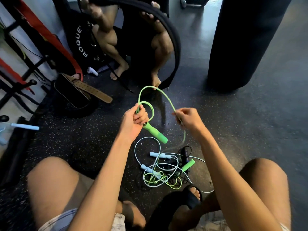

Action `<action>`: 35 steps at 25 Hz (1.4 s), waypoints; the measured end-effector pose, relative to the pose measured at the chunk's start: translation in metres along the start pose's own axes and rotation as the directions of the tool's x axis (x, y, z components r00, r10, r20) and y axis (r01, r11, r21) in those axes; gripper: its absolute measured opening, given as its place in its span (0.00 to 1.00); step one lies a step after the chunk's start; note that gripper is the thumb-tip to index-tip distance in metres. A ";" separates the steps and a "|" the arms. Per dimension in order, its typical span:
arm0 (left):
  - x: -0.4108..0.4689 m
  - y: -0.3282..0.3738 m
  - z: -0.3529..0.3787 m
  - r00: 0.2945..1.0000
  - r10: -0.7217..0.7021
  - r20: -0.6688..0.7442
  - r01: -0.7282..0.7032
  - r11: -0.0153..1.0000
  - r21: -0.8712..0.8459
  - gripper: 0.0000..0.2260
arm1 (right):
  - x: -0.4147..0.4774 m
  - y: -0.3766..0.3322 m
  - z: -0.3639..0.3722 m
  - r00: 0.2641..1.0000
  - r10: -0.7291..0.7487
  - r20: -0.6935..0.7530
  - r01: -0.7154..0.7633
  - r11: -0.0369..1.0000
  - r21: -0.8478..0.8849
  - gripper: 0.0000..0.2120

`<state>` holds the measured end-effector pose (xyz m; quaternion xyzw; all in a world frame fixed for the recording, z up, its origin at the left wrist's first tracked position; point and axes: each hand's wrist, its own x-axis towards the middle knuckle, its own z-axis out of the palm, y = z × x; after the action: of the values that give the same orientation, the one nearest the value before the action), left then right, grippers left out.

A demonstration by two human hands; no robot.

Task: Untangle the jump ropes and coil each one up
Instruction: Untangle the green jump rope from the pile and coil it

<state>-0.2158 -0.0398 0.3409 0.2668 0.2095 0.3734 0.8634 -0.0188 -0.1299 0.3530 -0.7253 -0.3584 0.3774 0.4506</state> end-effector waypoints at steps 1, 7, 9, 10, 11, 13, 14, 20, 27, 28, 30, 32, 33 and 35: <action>0.001 0.003 0.001 0.999 0.036 -0.002 -0.036 0.998 -0.051 0.14 | 0.000 0.015 0.004 1.000 0.022 0.002 -0.022 0.996 -0.089 0.10; 0.021 0.014 -0.002 0.895 0.307 -0.323 -0.302 0.951 0.068 0.12 | -0.015 0.048 0.021 0.979 0.030 0.204 0.025 0.965 -0.260 0.06; 0.027 0.010 -0.007 0.812 0.428 -0.398 -0.324 0.897 0.302 0.12 | -0.022 0.039 0.022 0.954 -0.014 0.299 0.088 0.968 -0.235 0.04; 0.029 0.007 -0.010 0.787 0.481 -0.386 -0.325 0.856 0.402 0.12 | -0.024 0.033 0.022 0.939 -0.040 0.341 0.122 0.967 -0.223 0.04; 0.031 0.003 -0.013 0.779 0.517 -0.355 -0.321 0.815 0.482 0.12 | -0.026 0.027 0.022 0.924 -0.064 0.376 0.155 0.964 -0.217 0.03; 0.033 -0.004 -0.019 0.796 0.541 -0.271 -0.283 0.729 0.623 0.12 | -0.030 0.016 0.022 0.904 -0.106 0.414 0.209 0.955 -0.212 0.03; 0.032 -0.008 -0.021 0.816 0.528 -0.233 -0.247 0.685 0.686 0.11 | -0.032 0.011 0.022 0.900 -0.133 0.416 0.234 0.951 -0.201 0.04; 0.009 -0.025 -0.017 0.985 0.159 -0.069 -0.015 0.476 0.879 0.13 | -0.022 -0.013 0.022 0.910 -0.323 0.262 0.374 0.910 -0.179 0.11; -0.016 -0.023 -0.001 0.987 -0.161 0.020 0.120 0.811 0.573 0.20 | -0.004 -0.007 0.022 0.938 -0.339 0.073 0.346 0.923 -0.169 0.11; -0.017 -0.020 0.002 0.984 -0.173 0.053 0.119 0.842 0.527 0.20 | -0.002 -0.002 0.022 0.944 -0.324 0.061 0.330 0.933 -0.143 0.10; -0.017 -0.015 0.008 0.980 -0.168 0.105 0.107 0.895 0.433 0.19 | -0.001 0.008 0.026 0.956 -0.290 0.051 0.293 0.953 -0.079 0.11; -0.013 -0.011 0.015 0.984 -0.132 0.117 0.091 0.948 0.304 0.17 | -0.002 0.020 0.031 0.970 -0.238 0.056 0.240 0.970 -0.029 0.14; -0.010 -0.011 0.017 0.989 -0.105 0.108 0.076 0.967 0.244 0.16 | -0.003 0.025 0.034 0.975 -0.208 0.073 0.209 0.978 -0.010 0.15; -0.006 -0.008 0.021 0.997 -0.034 0.073 0.022 0.987 0.159 0.15 | -0.007 0.038 0.038 0.982 -0.124 0.142 0.132 0.990 -0.048 0.15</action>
<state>-0.2033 -0.0554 0.3532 0.3454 0.2092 0.3332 0.8520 -0.0480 -0.1340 0.3072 -0.6854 -0.4452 0.3867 0.4272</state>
